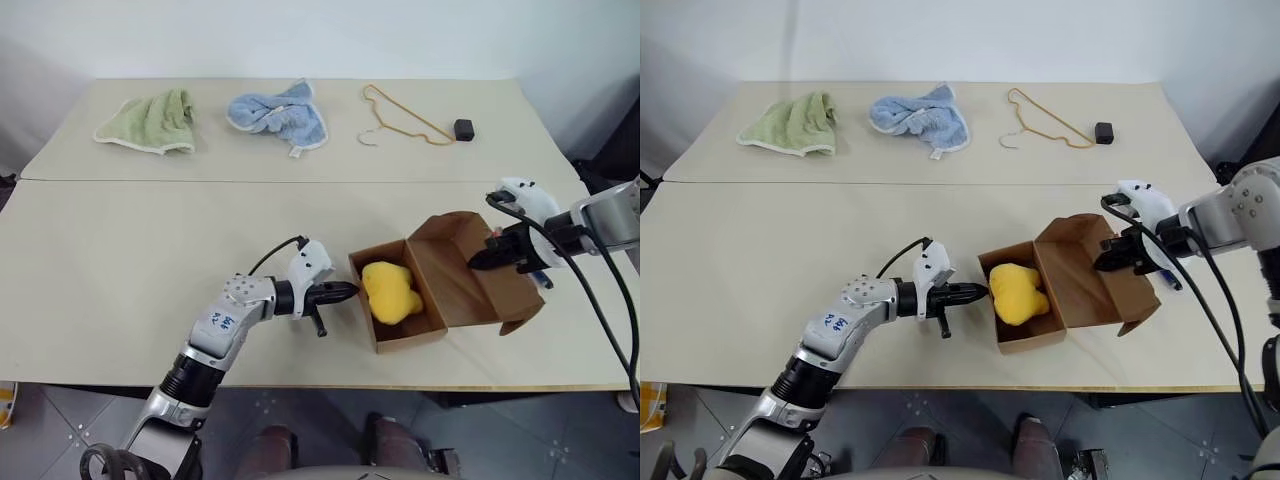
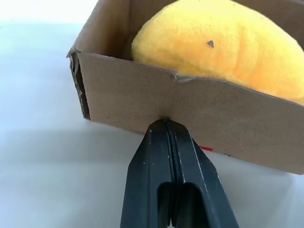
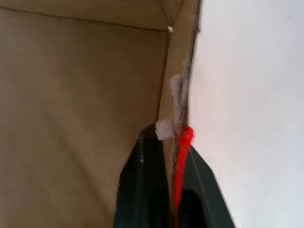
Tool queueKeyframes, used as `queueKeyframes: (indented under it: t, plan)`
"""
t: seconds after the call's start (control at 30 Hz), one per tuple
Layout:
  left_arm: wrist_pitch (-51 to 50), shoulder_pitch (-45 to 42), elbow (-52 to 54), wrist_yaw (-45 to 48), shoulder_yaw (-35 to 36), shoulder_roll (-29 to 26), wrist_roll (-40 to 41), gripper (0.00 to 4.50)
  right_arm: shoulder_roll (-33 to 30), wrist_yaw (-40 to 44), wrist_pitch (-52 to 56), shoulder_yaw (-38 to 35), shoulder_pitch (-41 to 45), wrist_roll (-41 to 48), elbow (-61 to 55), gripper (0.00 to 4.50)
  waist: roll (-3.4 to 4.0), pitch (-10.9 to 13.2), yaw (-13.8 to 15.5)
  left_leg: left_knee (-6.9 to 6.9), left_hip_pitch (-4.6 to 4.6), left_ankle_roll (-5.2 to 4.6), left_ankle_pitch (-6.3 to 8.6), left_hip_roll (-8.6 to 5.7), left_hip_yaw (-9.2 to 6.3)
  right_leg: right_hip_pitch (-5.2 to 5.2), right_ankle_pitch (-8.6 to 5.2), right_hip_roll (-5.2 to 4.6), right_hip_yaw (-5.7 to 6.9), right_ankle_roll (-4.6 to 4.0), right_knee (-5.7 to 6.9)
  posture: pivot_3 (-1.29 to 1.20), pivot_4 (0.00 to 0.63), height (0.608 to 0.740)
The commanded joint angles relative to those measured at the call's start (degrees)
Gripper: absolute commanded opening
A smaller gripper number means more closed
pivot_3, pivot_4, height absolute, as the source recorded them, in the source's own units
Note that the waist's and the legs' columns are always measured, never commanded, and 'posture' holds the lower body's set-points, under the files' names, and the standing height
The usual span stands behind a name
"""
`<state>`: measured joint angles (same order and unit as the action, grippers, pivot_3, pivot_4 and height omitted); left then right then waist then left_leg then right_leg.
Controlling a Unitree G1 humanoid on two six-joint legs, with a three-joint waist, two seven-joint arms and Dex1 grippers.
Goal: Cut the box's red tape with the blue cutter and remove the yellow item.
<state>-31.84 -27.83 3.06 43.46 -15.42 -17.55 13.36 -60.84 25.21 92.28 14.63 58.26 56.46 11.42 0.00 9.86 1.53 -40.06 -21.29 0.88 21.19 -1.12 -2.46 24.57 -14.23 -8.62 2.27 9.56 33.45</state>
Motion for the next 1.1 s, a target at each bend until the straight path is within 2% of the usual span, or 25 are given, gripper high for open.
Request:
queueKeyframes:
  t: [0.03,0.13,0.23,0.27,0.37,0.4,0.5,0.57,0.7,0.87,0.97,1.03,1.1]
  plan:
    - [-2.01,0.05,3.74,0.52,1.41,-1.55,1.21,0.0,1.29,-3.03,0.22,-7.5,-3.38,2.28,-1.42,0.02,0.0,0.0,0.0,0.0,0.0,0.0,0.0,0.0,0.0,0.0,0.0,0.0,0.0,0.0,0.0,0.0,0.15,0.74]
    - [-5.18,-0.07,4.59,0.56,3.43,-3.59,2.23,0.59,1.72,-4.36,0.22,-13.48,-9.38,4.06,-5.07,0.68,0.0,0.0,-0.02,0.0,0.01,0.0,0.0,0.0,0.0,-0.01,0.0,0.0,0.0,0.0,0.01,0.0,0.15,0.74]
    - [-8.18,-0.21,5.77,1.9,7.47,-6.43,5.18,1.5,1.21,-0.44,-5.42,-21.64,-17.93,2.62,-12.29,1.68,0.0,0.0,0.03,0.02,0.01,0.0,0.0,0.01,0.0,0.0,0.0,0.01,0.0,0.0,0.01,0.0,0.15,0.74]
    - [-8.81,-0.09,6.08,2.4,8.65,-7.28,6.2,1.77,0.27,2.54,-9.87,-23.4,-20.82,1.42,-14.78,2.0,0.01,0.01,-0.01,0.01,0.01,0.0,0.0,0.01,-0.01,0.0,0.0,0.01,0.01,0.0,0.02,0.0,0.15,0.74]
    - [-9.84,3.0,7.94,7.37,15.58,-12.69,11.8,2.72,-1.01,22.25,-44.45,-32.63,-35.7,-11.35,-21.63,3.08,-0.01,0.02,-0.14,0.02,0.02,0.0,0.0,0.0,0.03,-0.01,0.01,0.01,0.0,0.03,0.0,0.0,0.15,0.74]
    - [-12.14,4.75,8.9,9.68,18.56,-14.63,15.42,3.03,-0.82,27.11,-52.85,-34.8,-39.0,-14.47,-21.75,3.45,-0.01,0.03,-0.21,0.04,0.05,0.0,0.0,0.01,0.06,-0.02,0.01,0.02,-0.01,0.04,0.0,0.0,0.15,0.74]
    - [-13.45,11.19,10.24,16.96,24.4,-22.07,20.87,3.96,0.78,35.77,-60.79,-39.98,-43.06,-14.15,-19.21,4.49,-0.01,0.03,-1.26,0.09,0.18,0.01,0.02,0.05,0.21,-0.03,0.01,0.02,-0.01,0.05,0.01,0.0,0.15,0.74]
    - [-10.9,15.84,8.93,17.86,29.31,-25.29,20.83,4.47,4.08,39.02,-66.27,-42.8,-42.88,-12.76,-18.3,4.5,-0.03,0.04,-1.75,0.07,0.25,0.01,0.02,0.09,0.22,-0.07,0.01,0.02,-0.01,0.05,0.04,0.0,0.15,0.74]
    - [-4.77,25.02,4.19,20.99,38.92,-28.86,20.49,4.47,3.15,55.55,-77.0,-38.98,-48.95,-15.81,-23.12,4.5,0.0,0.06,-1.66,0.08,0.4,0.07,0.0,0.22,0.21,-0.17,-0.01,0.1,-0.01,0.0,0.11,0.0,0.15,0.74]
    - [1.98,34.96,-0.35,21.96,45.33,-30.47,18.29,4.47,6.35,55.04,-78.42,-36.06,-50.01,-15.27,-27.04,4.5,0.02,0.08,-1.62,0.06,0.44,0.07,0.02,0.19,0.22,-0.17,-0.01,0.06,-0.05,-0.03,0.15,0.0,0.15,0.74]
    - [2.18,37.47,0.27,21.38,48.34,-30.74,19.69,4.47,7.51,54.09,-79.66,-38.85,-54.21,-15.82,-28.77,4.5,-0.04,0.11,-0.68,0.07,0.42,0.1,0.03,0.2,0.15,-0.17,-0.03,0.06,-0.02,-0.07,0.14,0.0,0.15,0.74]
    - [1.35,35.16,2.67,20.56,47.78,-31.57,20.8,4.47,7.34,53.05,-79.83,-42.8,-57.27,-15.86,-29.59,4.5,-0.04,0.12,0.23,0.05,0.38,0.11,0.04,0.17,0.13,-0.17,-0.03,0.04,-0.01,-0.09,0.13,0.0,0.15,0.74]
    - [-0.76,27.66,4.93,18.92,44.57,-32.96,21.94,4.47,6.94,51.77,-79.23,-47.63,-60.22,-15.71,-30.15,4.5,-0.06,0.12,1.22,-0.01,0.35,0.09,0.04,0.11,0.1,-0.19,0.01,-0.01,0.0,-0.12,0.14,0.0,0.15,0.74]
